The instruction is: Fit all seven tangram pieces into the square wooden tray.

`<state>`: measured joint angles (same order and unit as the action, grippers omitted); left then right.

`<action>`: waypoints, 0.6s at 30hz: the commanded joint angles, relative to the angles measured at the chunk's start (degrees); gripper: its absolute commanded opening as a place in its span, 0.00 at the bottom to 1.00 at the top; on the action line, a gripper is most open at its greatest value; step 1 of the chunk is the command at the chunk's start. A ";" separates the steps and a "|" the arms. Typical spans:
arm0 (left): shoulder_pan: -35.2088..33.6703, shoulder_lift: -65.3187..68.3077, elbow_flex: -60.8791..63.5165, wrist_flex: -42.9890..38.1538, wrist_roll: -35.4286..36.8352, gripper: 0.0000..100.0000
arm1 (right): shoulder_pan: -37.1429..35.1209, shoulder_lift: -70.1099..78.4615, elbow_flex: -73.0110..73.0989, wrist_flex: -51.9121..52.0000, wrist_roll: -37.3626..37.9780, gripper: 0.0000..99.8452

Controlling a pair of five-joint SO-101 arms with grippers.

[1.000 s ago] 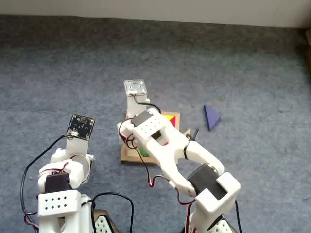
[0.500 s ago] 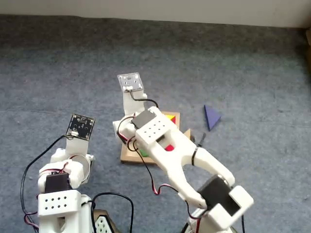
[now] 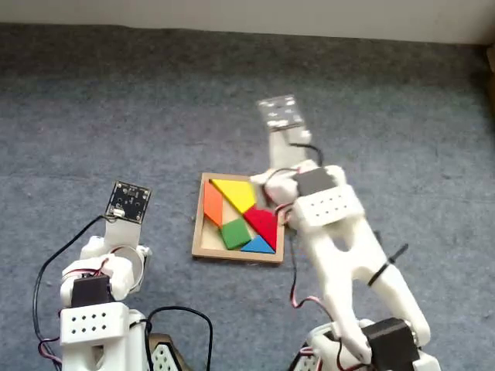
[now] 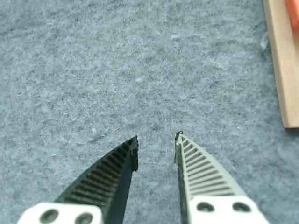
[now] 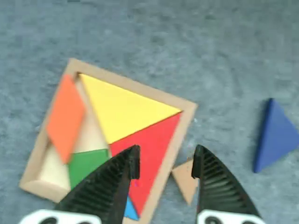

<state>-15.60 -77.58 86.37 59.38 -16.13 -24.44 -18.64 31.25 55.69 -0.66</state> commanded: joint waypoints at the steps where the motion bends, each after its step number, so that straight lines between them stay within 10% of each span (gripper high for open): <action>1: -0.66 -0.75 -0.40 -0.79 0.18 0.15 | 11.21 3.30 -0.40 -2.33 5.63 0.18; 18: -0.66 -0.75 -0.40 -0.88 0.18 0.15 | 20.44 24.40 -16.31 -0.57 9.14 0.18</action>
<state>-15.60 -77.58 86.37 59.38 -16.13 -3.69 6.77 18.86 52.18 7.78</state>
